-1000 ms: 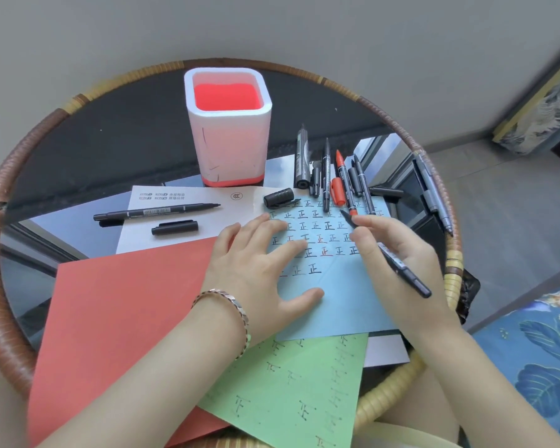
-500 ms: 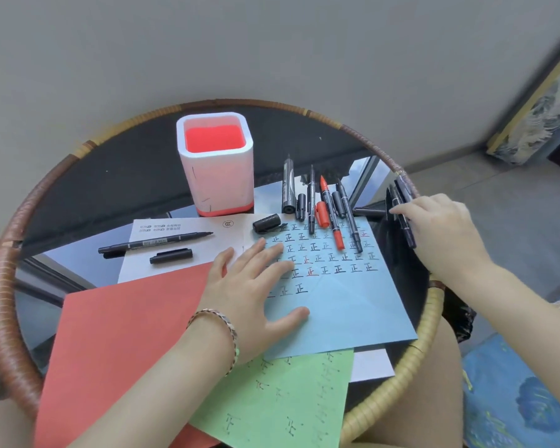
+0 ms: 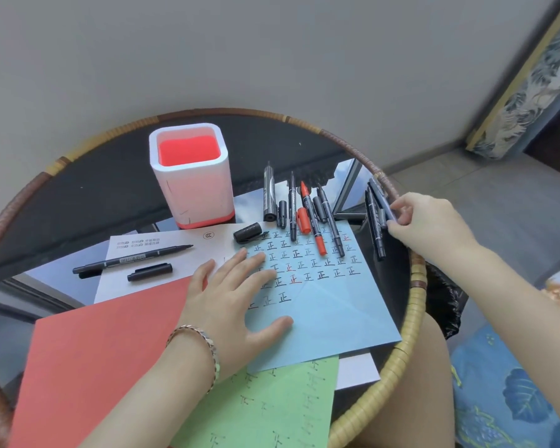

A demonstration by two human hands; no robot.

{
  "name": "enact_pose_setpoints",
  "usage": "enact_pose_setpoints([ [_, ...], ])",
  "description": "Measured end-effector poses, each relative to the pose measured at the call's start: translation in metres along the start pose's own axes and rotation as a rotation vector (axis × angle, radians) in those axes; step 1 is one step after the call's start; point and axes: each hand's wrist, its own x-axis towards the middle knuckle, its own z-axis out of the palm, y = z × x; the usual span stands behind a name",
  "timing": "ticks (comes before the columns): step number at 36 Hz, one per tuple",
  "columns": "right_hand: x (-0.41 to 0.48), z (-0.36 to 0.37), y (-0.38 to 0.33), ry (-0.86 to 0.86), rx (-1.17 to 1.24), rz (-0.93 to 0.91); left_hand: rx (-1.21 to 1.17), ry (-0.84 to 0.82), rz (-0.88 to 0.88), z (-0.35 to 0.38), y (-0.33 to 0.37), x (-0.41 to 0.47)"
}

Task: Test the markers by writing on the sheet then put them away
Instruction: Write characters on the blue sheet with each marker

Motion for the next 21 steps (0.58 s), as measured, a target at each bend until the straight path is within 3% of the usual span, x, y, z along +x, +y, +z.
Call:
enact_pose_setpoints([
  [6,0.005,-0.007,-0.018,-0.116,0.126,0.136,0.012,-0.014,-0.002,-0.001,0.000,0.000],
  [12,-0.019,-0.023,-0.026,-0.147,0.582,0.141,0.025,-0.035,-0.011,-0.003,0.000,0.000],
  [14,-0.033,-0.024,-0.031,-0.197,0.762,0.115,0.025,-0.040,-0.018,-0.003,0.001,0.001],
  [21,-0.078,-0.009,-0.064,-0.179,0.988,-0.114,0.087,-0.084,-0.034,-0.004,0.000,0.001],
])
